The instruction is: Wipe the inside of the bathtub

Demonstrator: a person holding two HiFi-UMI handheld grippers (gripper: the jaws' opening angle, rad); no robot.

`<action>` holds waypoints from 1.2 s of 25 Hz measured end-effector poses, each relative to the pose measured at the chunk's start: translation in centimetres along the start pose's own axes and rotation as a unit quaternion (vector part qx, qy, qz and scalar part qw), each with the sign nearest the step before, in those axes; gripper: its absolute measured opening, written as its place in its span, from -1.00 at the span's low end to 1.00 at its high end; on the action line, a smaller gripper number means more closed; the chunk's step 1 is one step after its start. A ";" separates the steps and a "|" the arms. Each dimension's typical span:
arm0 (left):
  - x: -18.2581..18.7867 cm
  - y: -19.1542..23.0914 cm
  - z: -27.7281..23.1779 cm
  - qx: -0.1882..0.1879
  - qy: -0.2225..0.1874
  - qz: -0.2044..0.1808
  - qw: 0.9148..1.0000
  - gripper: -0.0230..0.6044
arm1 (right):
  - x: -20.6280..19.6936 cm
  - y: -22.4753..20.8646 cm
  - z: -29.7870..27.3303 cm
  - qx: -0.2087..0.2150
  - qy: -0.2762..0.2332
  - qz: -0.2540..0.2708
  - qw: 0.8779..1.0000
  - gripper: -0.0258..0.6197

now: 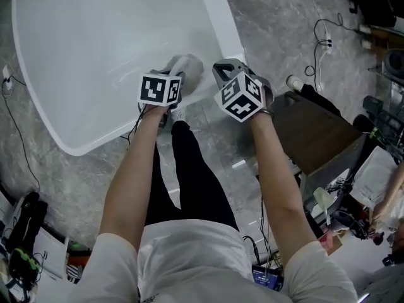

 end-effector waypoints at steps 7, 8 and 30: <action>1.1 -1.8 -1.4 -0.003 0.002 0.000 1.000 -0.62 | -1.8 -1.5 0.4 -0.009 0.014 -0.006 1.000 -0.87; 1.1 -2.0 -1.5 -0.003 0.003 0.001 1.000 -0.62 | -2.1 -1.6 0.5 -0.008 0.017 -0.006 1.000 -0.87; 2.1 -1.8 -4.5 0.003 0.013 0.023 1.000 -0.62 | -0.5 -1.8 -0.3 -0.003 0.007 0.027 1.000 -0.87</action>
Point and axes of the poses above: the fingertips, and each gripper's own axes: z backward along the fingers, y to its left, x out of its top, the point moved 1 cm from there along z, backward along the fingers, and after that the axes turned 2 degrees about -x, right-handed, at the moved point
